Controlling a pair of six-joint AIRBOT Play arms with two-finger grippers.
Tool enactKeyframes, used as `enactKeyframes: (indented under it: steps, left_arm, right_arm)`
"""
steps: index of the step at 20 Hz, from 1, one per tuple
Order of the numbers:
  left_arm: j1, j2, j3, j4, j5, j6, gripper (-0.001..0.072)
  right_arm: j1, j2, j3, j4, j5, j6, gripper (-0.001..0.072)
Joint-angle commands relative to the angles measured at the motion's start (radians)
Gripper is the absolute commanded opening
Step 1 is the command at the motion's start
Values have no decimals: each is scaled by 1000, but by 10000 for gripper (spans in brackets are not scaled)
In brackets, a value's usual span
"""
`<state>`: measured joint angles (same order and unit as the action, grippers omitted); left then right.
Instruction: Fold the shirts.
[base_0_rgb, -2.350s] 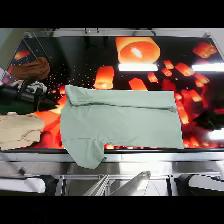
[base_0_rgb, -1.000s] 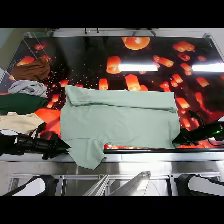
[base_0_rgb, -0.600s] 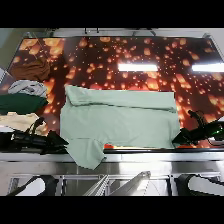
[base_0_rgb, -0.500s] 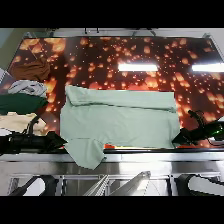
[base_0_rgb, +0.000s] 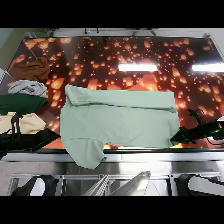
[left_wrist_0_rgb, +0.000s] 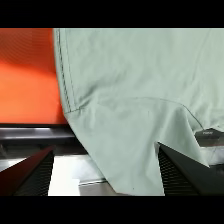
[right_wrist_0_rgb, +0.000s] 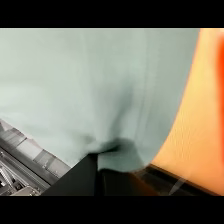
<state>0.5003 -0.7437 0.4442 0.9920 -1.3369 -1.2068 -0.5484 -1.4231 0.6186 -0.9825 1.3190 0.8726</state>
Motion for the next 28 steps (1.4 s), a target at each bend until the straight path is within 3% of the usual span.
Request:
enactKeyframes:
  steps: [1, 8, 12, 13, 15, 17, 22, 23, 27, 28]
  left_arm:
    - [1, -13, 5, 35, -76, -77, 717]
    - [-10, -274, -17, 40, -33, -50, 715]
    - [-199, -336, -42, -13, 70, -45, 697]
    - [-257, -311, -67, -37, 112, -40, 696]
    - [-343, -201, -103, -42, 155, -56, 627]
    - [-354, -43, -105, -37, 156, -82, 628]
    - [-325, 400, -169, 169, 206, -360, 629]
    - [-325, 447, -169, 203, 206, -409, 630]
    - [-340, 447, -168, 172, 185, -455, 628]
    - [-361, 415, -168, 137, 185, -455, 575]
  right_arm:
    - [-1, 1, 1, 7, -116, -10, 18]
    - [-1, 1, 1, 19, -115, -13, 18]
    - [-1, 1, 1, 18, -116, -13, 18]
    - [-1, 1, 1, 18, -116, -13, 18]
    - [-1, 1, 1, 18, -116, -13, 18]
    - [-1, 1, 1, 19, -126, -13, 18]
    - [0, 1, 1, 45, -122, -24, 18]
    - [0, 1, 1, 45, -122, -24, 18]
    - [0, 1, 1, 58, -118, -28, 18]
    - [0, 1, 1, 64, -118, -29, 18]
